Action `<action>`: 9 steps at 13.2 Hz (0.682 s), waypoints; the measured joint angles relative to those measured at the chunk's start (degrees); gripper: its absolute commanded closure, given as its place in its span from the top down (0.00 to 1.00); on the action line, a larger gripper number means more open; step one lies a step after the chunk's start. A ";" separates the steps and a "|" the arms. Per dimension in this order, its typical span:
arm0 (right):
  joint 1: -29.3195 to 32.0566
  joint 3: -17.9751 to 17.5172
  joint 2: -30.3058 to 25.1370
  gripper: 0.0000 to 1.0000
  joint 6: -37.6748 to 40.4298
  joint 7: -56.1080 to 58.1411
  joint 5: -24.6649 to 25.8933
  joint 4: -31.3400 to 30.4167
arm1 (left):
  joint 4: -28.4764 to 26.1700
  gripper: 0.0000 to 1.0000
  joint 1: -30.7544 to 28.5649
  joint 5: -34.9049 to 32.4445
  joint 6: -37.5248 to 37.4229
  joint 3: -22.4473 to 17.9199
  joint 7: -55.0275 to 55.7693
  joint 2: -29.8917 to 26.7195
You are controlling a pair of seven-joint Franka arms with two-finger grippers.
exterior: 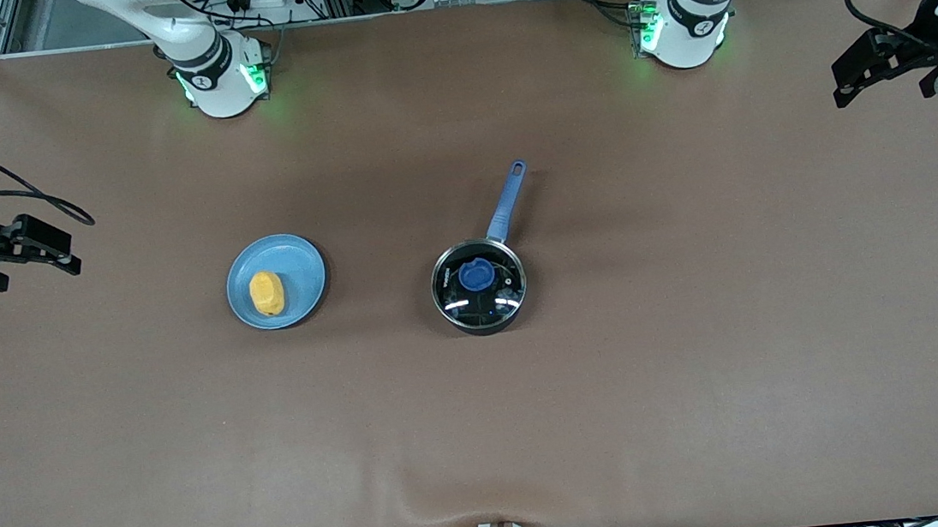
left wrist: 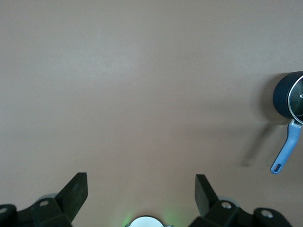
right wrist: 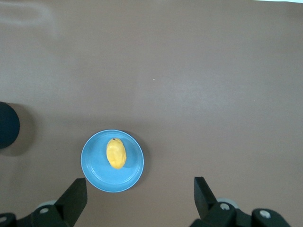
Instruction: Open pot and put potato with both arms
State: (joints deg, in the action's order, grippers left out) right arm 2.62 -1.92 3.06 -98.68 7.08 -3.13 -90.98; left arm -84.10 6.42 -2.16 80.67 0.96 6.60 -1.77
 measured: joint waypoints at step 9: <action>0.00 -0.03 -0.04 1.00 -0.02 0.00 1.34 0.42 | 0.02 1.00 0.07 0.00 0.00 0.07 0.00 0.17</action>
State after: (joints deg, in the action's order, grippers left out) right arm 2.61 -1.95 3.02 -98.69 7.08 -1.79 -90.57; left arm -84.08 6.49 -2.16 80.67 1.03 6.60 -1.61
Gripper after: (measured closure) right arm 0.000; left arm 0.000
